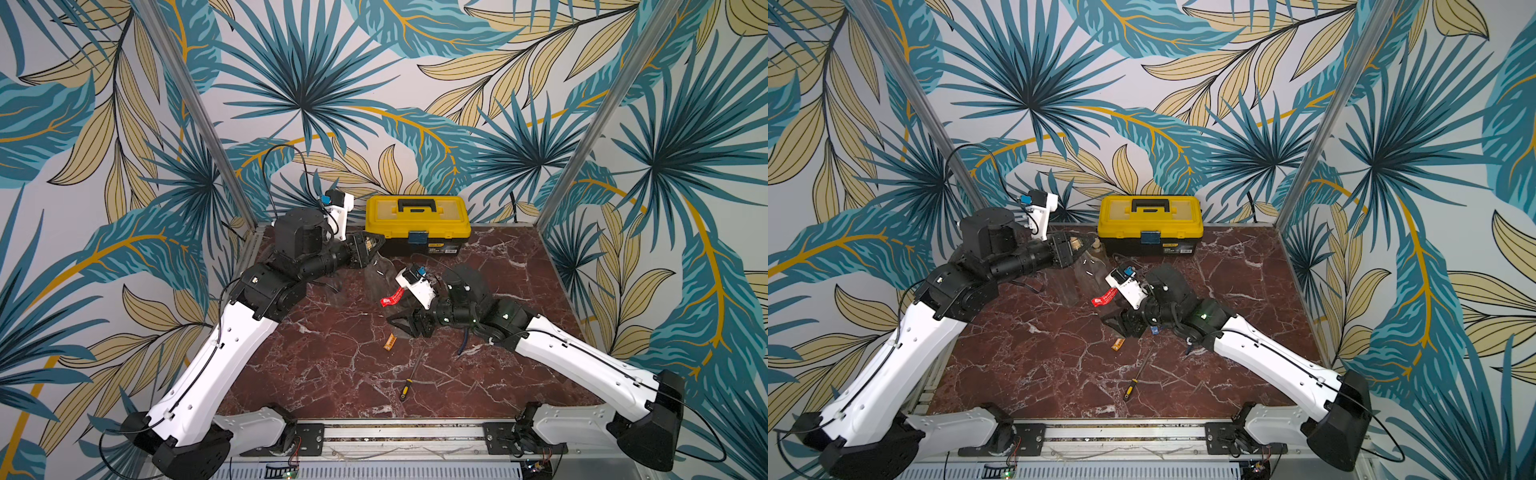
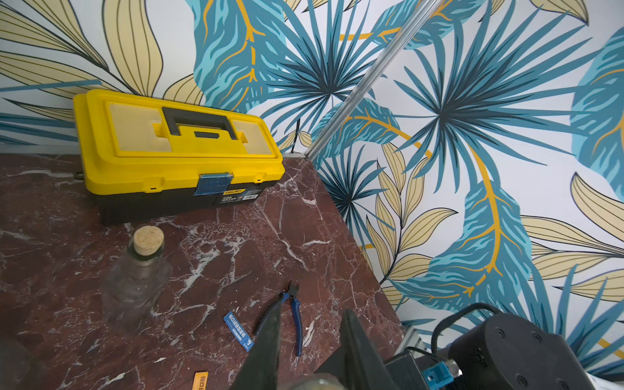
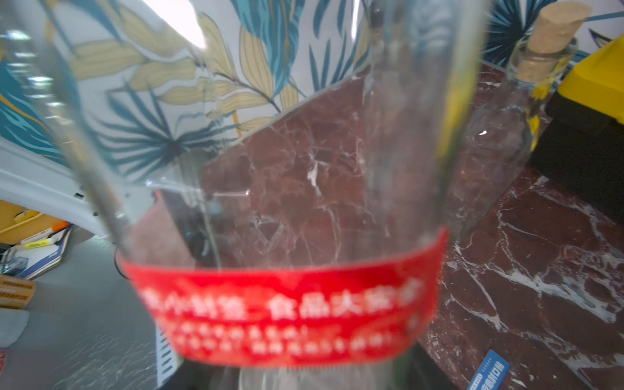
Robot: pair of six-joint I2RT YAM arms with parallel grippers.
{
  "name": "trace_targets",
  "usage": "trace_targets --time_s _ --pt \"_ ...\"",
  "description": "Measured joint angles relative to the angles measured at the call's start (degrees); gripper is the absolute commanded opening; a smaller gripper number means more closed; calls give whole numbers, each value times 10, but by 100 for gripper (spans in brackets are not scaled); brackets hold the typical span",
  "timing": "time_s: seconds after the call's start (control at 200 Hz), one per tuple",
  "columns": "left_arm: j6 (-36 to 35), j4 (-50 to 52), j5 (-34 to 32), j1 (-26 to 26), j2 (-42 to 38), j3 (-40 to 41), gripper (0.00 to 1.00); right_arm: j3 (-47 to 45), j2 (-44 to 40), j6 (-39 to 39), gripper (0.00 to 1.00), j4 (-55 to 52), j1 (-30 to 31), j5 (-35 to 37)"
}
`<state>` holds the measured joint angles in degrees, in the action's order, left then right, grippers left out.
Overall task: Remove the label from the bottle
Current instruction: Pick up the bottle from the center of the board.
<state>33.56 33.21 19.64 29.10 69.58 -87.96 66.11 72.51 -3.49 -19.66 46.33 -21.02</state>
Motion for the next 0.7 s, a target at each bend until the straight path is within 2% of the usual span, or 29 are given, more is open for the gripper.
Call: trace_targets --time_s 0.035,0.105,0.295,0.496,0.646,0.701 --pt "1 -12 14 -6 -5 9 9 5 3 0 0 -5 -2 -13" --pt "4 -36 43 -19 -14 27 16 21 12 -1 0 -23 -5 -44" --pt "6 -90 121 -36 -28 42 28 60 22 -1 0 -64 -14 -131" --pt "13 -126 159 -46 -41 44 28 96 32 1 0 -89 -19 -200" --pt "20 -142 173 -52 -42 46 24 113 42 5 0 -102 -24 -231" --pt "21 -147 177 -53 -42 49 19 114 44 6 0 -103 -27 -241"
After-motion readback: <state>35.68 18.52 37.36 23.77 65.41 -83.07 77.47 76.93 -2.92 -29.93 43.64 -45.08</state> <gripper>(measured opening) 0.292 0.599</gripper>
